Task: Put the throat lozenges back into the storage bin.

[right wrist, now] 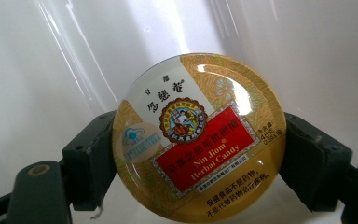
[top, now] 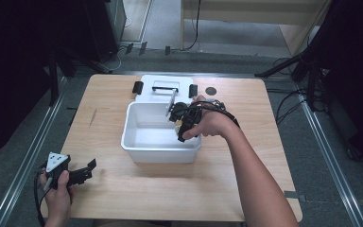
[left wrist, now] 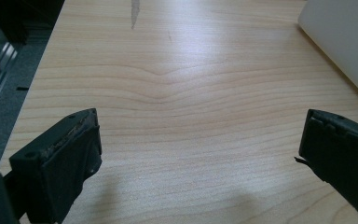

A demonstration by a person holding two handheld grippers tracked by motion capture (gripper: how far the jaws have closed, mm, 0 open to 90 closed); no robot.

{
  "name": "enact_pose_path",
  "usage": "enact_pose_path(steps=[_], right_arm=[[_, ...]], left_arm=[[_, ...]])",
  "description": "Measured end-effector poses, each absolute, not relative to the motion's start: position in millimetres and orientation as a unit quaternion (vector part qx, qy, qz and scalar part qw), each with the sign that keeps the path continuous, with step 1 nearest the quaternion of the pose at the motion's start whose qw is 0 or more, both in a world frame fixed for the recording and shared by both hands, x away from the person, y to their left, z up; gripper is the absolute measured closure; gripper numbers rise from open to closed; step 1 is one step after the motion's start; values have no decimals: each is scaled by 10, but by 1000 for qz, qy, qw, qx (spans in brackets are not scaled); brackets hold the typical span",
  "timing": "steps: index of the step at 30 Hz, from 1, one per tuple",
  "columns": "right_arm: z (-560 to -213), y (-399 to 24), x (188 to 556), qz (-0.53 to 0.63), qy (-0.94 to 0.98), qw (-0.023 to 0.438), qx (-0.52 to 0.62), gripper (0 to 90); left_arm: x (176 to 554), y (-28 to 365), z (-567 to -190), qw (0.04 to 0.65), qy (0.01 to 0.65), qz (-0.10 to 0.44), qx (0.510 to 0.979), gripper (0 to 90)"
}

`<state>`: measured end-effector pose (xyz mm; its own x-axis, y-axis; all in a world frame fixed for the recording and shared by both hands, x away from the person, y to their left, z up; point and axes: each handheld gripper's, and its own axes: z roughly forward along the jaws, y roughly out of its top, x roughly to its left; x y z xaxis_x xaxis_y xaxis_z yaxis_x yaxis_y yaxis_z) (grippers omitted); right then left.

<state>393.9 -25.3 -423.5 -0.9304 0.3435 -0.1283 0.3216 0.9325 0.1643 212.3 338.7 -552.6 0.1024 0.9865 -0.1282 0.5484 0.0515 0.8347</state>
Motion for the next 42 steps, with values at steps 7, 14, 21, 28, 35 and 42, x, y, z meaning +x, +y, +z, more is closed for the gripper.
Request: enact_pose_path(steps=[7,14,21,28,35,42], right_arm=[[-4353,-185,3897,58,983,76,158,202],[-4403,-168,3915,45,982,72,167,201],[-4427,-147,3911,31,983,79,165,199],[-4443,-128,3900,26,981,85,170,187],[-4344,-156,3882,52,978,92,178,213],[-4133,-211,3863,99,970,99,198,224]], left_arm=[[2120,3393,-5525,394,608,278,630,0],[2122,3396,-5525,394,608,278,631,0],[2121,3397,-5525,394,607,279,631,0],[2121,3397,-5525,394,608,278,631,0],[2121,3395,-5525,394,607,278,631,0],[2124,3392,-5527,395,609,278,629,0]])
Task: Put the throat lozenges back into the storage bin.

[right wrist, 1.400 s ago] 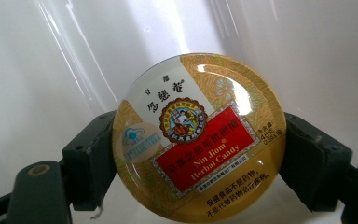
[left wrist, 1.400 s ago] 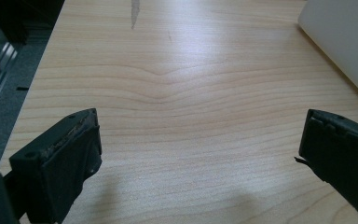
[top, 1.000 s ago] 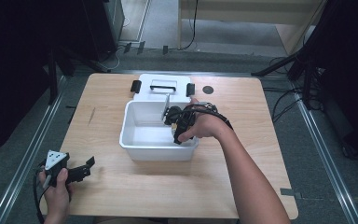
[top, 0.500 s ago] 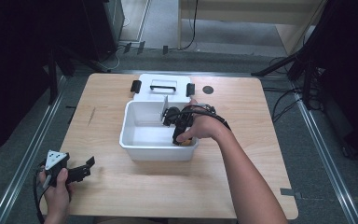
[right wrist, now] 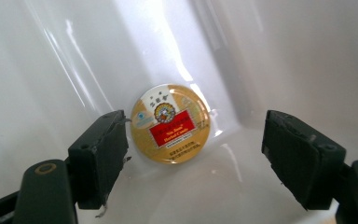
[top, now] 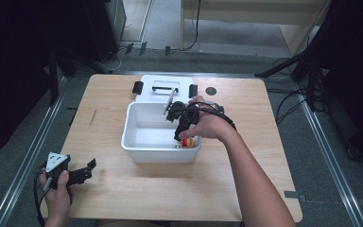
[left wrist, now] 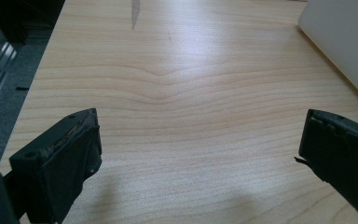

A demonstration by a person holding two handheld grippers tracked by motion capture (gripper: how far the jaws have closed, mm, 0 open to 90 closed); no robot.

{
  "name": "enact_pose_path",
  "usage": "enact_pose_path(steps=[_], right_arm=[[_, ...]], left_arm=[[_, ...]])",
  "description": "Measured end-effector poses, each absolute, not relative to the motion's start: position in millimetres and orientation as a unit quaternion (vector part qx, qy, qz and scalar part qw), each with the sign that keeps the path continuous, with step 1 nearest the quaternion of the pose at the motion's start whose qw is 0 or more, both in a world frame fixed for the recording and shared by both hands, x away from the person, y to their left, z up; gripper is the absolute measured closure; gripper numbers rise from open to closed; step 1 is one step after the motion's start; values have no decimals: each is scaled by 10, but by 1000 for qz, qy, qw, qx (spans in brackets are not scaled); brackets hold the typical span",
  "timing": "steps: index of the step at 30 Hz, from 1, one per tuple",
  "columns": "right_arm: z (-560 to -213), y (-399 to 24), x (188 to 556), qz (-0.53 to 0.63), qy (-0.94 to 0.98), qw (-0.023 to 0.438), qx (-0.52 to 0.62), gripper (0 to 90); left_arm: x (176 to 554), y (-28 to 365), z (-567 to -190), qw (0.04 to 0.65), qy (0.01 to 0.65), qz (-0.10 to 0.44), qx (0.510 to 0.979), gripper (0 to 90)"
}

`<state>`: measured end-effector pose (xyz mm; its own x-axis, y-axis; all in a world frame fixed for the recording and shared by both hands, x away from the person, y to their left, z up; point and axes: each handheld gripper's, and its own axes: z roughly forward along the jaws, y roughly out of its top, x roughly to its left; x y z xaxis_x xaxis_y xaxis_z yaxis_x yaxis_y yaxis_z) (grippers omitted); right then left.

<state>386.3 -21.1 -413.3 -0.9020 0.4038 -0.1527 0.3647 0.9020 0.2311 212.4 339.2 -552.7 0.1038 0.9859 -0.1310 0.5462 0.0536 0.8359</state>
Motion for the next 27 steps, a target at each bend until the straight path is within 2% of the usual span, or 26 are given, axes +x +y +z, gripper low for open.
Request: enact_pose_path(steps=[8,12,14,17,23,27], right_arm=[[-3882,-381,3855,147,951,116,247,180],[-3786,-487,3809,169,934,157,273,173],[-3751,-532,3800,177,928,160,286,128],[-3707,-595,3772,187,922,172,292,118],[-3659,-738,3737,208,910,172,316,7],[-3646,-873,3716,227,900,178,327,0]], left_arm=[[2123,3396,-5526,395,607,279,631,0],[2122,3397,-5526,396,608,279,630,0],[2123,3396,-5526,395,608,279,630,0],[2123,3397,-5526,395,608,279,630,0],[2123,3391,-5526,393,608,280,630,0],[2121,3391,-5526,395,609,279,629,0]])
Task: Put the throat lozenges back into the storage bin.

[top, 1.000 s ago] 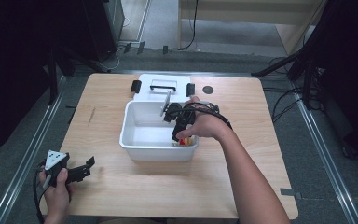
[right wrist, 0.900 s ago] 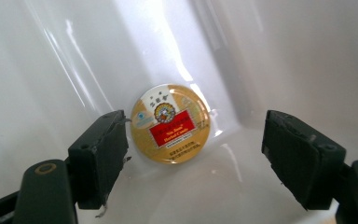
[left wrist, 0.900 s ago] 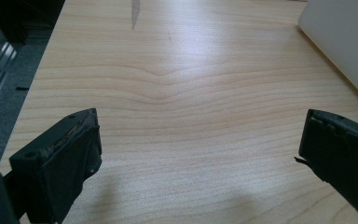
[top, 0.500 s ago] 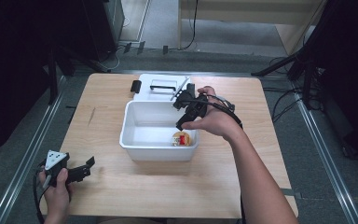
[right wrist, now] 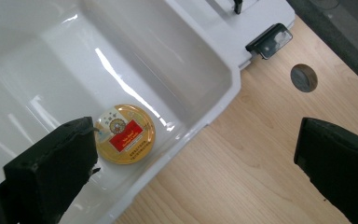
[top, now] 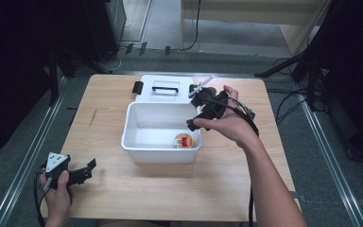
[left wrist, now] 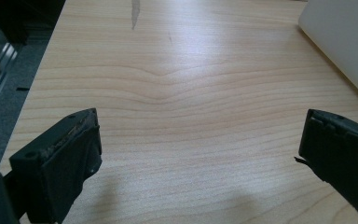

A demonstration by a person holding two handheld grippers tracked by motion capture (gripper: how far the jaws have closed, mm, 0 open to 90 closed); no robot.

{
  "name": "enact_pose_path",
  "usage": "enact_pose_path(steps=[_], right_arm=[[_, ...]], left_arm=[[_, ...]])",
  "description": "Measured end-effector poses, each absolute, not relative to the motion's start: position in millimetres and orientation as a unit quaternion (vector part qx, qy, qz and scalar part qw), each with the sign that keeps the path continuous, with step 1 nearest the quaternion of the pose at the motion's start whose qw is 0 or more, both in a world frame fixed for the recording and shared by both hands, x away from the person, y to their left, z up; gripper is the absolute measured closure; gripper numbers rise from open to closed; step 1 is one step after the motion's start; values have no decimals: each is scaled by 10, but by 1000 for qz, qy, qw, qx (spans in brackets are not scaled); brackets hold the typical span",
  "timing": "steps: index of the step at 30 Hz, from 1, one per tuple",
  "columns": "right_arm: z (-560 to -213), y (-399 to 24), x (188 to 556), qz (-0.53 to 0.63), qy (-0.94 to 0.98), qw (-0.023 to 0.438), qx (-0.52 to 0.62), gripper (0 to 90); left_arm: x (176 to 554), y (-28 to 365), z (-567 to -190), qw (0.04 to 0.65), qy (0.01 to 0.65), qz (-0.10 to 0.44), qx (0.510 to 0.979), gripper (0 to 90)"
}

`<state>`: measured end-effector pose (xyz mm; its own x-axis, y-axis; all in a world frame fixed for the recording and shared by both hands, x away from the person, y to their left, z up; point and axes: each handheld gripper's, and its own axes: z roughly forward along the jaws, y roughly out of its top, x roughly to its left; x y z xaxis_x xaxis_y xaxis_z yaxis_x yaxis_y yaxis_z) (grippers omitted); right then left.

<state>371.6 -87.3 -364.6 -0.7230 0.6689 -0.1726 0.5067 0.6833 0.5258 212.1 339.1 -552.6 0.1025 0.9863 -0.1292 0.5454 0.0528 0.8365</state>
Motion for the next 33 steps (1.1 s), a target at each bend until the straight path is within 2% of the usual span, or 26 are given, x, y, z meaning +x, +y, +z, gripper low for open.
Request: enact_pose_path(steps=[15,33], right_arm=[[-3726,-1422,3702,288,852,200,389,0],[-4221,-2066,3532,342,786,218,466,0]], left_arm=[[2120,3383,-5524,391,608,282,631,0],[2116,3383,-5522,388,608,286,631,0]])
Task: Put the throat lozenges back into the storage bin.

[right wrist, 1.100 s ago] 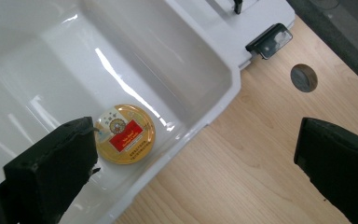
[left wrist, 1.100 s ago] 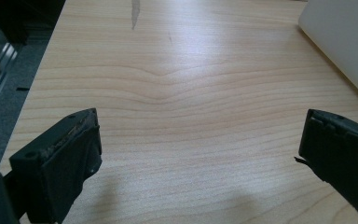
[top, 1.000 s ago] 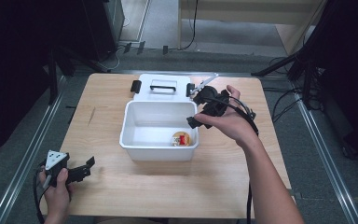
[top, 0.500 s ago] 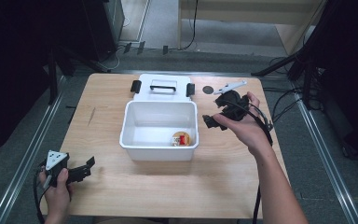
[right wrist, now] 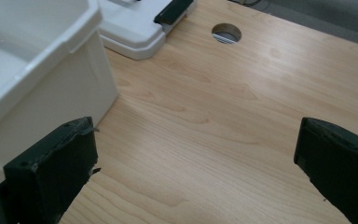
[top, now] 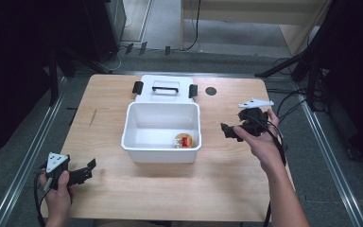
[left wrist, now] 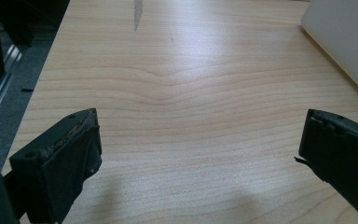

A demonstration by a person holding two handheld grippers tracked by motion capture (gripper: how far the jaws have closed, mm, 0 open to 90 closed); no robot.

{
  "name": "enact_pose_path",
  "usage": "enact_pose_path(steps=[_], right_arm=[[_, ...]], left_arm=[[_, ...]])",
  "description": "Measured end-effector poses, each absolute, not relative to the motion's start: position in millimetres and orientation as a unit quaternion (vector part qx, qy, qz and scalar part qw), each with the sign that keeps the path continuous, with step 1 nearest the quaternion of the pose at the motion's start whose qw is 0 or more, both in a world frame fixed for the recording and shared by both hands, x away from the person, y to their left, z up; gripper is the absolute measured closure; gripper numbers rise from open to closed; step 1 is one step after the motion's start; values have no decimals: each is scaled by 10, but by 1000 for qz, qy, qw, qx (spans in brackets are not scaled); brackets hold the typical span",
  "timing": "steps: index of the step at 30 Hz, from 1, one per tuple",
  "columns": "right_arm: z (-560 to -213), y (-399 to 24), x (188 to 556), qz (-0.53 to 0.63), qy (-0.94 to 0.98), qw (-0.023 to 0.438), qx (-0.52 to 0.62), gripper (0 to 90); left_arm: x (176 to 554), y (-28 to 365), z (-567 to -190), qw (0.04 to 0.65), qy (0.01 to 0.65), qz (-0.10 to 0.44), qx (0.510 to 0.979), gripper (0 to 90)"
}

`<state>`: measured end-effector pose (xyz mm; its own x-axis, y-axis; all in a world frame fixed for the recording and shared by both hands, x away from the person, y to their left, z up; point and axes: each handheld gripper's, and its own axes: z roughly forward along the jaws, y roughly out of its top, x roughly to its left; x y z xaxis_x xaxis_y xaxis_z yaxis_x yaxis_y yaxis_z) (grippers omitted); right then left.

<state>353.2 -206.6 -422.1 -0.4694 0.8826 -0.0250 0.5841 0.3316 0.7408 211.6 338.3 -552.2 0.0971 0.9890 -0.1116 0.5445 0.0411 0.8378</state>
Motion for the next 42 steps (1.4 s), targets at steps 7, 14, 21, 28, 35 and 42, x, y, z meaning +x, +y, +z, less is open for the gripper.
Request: enact_pose_path(steps=[7,14,21,28,35,42], right_arm=[[-4420,-2359,3435,363,761,222,491,0],[-4655,-2633,3292,369,737,234,516,0],[-4912,-2882,3132,371,716,241,541,6],[-5097,-3088,2931,378,699,245,556,27],[-5281,-3221,2739,365,687,249,577,34],[-5386,-3324,2566,367,673,251,590,50]], left_arm=[[2113,3382,-5521,387,608,287,631,0],[2113,3381,-5521,388,608,287,631,0],[2113,3383,-5522,389,606,287,632,0],[2112,3380,-5521,390,607,286,631,0],[2112,3378,-5522,389,607,287,631,0],[2109,3376,-5522,389,607,288,630,0]])
